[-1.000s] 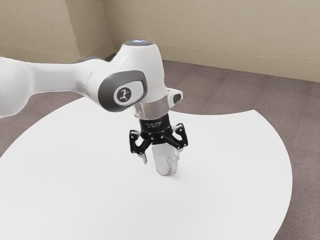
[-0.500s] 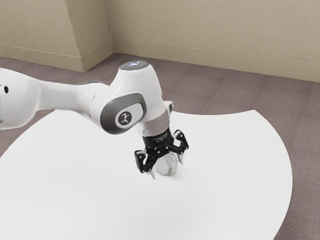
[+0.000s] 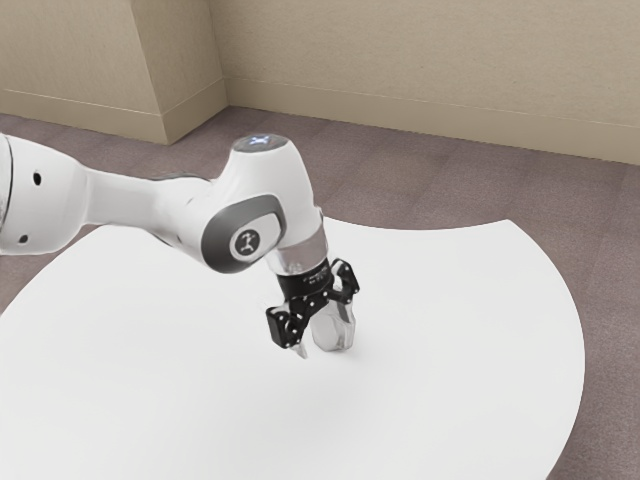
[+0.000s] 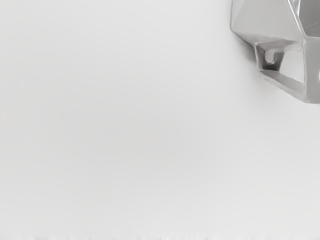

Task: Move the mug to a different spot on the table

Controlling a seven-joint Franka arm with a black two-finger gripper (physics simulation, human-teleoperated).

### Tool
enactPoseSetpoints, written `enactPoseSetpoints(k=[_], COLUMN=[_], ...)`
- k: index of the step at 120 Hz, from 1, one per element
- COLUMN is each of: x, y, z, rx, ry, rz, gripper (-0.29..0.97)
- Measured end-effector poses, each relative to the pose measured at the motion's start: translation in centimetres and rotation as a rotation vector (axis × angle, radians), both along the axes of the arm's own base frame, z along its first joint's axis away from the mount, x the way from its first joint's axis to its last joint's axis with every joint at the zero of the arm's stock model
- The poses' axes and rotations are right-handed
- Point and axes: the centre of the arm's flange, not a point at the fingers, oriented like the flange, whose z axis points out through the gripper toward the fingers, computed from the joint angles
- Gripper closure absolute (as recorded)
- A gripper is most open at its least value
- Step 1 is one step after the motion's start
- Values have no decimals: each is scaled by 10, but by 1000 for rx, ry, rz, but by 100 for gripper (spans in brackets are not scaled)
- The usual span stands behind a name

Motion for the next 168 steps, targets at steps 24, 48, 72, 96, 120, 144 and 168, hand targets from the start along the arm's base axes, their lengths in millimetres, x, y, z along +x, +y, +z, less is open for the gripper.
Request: enactPoseSetpoints(k=[24, 48, 72, 96, 120, 144, 168], x=[26, 39, 49, 71, 86, 88, 95], y=[-2, -3, -14, -15, -15, -15, -16], z=[-4, -19, -29, -39, -46, -69, -83], rx=[21, 91, 124, 157, 184, 194, 187], ry=[11, 47, 57, 52, 41, 60, 55], rz=[13, -13, -41, -54, -64, -69, -65], gripper=[0, 0, 0, 0, 0, 0, 0])
